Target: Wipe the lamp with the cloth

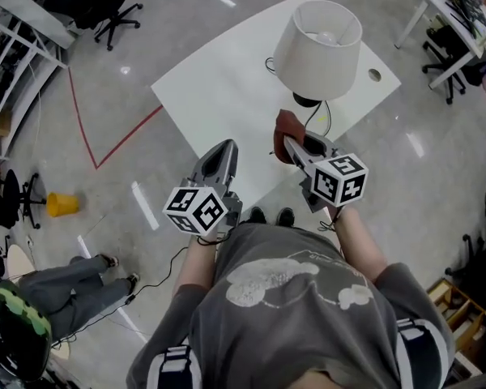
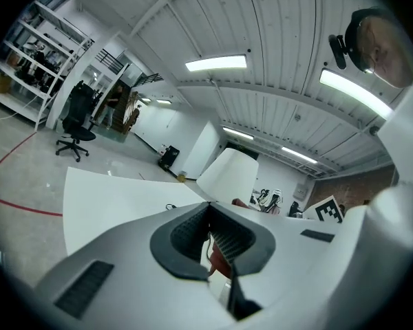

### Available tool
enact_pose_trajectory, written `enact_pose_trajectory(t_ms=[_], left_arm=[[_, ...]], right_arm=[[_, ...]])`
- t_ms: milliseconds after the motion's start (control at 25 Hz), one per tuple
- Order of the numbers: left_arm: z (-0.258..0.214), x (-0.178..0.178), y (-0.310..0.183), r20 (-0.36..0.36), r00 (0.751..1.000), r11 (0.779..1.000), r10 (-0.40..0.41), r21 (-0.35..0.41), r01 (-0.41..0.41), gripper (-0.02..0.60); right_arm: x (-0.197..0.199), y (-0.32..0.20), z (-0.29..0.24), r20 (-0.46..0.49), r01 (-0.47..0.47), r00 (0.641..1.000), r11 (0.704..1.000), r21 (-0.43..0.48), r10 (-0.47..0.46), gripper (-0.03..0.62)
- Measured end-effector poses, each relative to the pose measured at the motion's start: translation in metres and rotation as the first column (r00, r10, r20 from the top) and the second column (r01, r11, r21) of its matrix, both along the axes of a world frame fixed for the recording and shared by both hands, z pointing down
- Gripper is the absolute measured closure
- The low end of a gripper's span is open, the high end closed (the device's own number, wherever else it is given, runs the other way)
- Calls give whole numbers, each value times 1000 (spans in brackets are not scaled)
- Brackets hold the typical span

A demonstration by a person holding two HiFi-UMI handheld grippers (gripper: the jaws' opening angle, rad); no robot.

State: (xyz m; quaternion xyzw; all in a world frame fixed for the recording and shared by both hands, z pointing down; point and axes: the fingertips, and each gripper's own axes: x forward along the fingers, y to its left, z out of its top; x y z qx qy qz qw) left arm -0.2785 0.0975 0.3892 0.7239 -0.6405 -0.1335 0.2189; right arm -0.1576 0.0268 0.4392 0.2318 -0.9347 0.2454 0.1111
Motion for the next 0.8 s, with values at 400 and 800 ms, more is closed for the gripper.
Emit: enact_pose_trajectory(t_ms=[400, 800], left_arm=[[-12, 6, -11, 11, 998, 997, 66, 51, -67, 574], [-15, -5, -7, 11, 999, 998, 33, 58, -34, 574]], right_arm=[[24, 0, 3, -49, -38, 998, 999, 26, 39, 499], [28, -6, 2, -98, -44, 994, 997, 62, 50, 499]])
